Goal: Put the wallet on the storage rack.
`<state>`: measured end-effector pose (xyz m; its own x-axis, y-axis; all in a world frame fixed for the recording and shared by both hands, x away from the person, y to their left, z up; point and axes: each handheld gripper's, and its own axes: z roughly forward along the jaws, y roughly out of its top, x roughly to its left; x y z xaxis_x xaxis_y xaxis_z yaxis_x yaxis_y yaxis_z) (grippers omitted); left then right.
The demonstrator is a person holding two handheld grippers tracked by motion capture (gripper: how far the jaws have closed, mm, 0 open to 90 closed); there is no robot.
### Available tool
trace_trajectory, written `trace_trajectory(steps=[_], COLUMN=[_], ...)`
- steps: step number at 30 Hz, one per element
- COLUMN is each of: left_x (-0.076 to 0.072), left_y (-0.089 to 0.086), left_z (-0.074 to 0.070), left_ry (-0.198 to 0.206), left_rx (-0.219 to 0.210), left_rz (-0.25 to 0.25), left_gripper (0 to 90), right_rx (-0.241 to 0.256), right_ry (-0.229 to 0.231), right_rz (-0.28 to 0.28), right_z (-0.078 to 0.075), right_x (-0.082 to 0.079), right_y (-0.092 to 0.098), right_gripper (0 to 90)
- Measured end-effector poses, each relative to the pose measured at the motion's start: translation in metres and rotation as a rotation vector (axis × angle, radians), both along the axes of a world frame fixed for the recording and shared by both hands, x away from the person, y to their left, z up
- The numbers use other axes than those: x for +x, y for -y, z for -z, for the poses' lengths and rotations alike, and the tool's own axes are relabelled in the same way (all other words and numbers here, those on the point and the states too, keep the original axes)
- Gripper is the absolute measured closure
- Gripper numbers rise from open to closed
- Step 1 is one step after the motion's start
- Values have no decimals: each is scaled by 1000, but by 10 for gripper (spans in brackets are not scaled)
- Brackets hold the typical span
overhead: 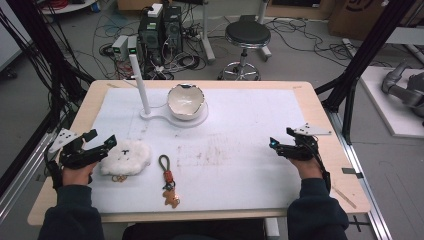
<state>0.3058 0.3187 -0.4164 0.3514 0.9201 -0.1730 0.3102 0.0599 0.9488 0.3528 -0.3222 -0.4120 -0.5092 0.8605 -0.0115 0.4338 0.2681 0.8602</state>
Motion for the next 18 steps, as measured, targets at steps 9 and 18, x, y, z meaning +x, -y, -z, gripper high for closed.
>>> trace_trajectory(steps=[9,18], left_x=[7,19], left_y=[-1,1], left_z=[11,29], left_ry=[-95,-297], left_rx=[12,85], left_rz=[-11,-4], left_gripper=[185,185], right_rx=[17,1], right_ry=[-11,-15], right_rz=[-3,-20], right_z=[3,4], right_x=[1,0], right_y=[1,-2], right_gripper=[209,210])
